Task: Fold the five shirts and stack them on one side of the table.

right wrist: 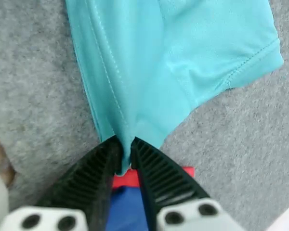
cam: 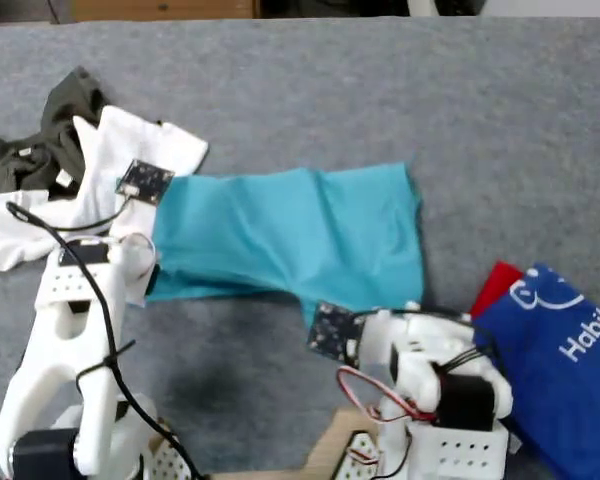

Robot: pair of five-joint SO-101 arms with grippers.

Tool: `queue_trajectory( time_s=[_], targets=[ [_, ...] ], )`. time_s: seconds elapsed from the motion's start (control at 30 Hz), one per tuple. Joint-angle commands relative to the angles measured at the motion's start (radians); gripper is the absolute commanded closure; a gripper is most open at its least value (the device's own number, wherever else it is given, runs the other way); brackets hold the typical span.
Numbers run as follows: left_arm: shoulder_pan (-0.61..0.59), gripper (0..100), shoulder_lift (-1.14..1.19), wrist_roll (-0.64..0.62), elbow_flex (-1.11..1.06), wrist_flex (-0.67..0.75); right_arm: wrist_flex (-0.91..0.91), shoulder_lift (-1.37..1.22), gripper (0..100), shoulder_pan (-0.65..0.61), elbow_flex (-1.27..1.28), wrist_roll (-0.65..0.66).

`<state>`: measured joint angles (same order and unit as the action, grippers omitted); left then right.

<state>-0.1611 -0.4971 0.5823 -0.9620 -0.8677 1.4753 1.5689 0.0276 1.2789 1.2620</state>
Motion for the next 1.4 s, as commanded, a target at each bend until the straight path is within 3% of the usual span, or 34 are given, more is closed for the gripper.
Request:
queue_trajectory(
  time_s=[0.0,0.53,0.67,0.77,0.83,0.93,1.07,1.2,1.27,1.37],
  targets=[
    [0.008,98,-0.031,0.009,0.005,0.009,-0.006,0.004,99.4,0.015,0.038,0.006],
    [-0.003,98,-0.041,0.078,-0.061,-0.044,-0.008,0.005,98.7,0.016,0.053,0.008],
    [0.0,97,-0.041,0.087,-0.063,-0.068,-0.003,0.005,88.4,0.016,0.053,0.009],
    [-0.008,87,-0.041,0.15,-0.035,-0.112,0.025,0.004,79.9,0.018,0.035,0.083],
    [-0.055,83,-0.042,0.107,-0.002,-0.109,0.049,0.004,77.2,0.018,-0.008,0.083],
    [-0.133,77,-0.042,0.055,0.086,-0.118,0.063,0.004,77.4,0.039,-0.082,0.087],
    [-0.203,75,-0.042,0.083,0.203,-0.206,0.029,-0.005,77.9,0.061,-0.156,0.089],
    [-0.215,76,-0.042,0.19,0.339,-0.379,-0.087,-0.024,93.1,0.093,-0.165,0.089],
    [-0.206,81,-0.042,0.239,0.404,-0.465,-0.121,-0.074,99.8,0.096,-0.174,0.089],
    [-0.187,93,-0.033,0.272,0.459,-0.491,-0.164,-0.186,97.9,0.124,-0.222,0.084]
  ],
)
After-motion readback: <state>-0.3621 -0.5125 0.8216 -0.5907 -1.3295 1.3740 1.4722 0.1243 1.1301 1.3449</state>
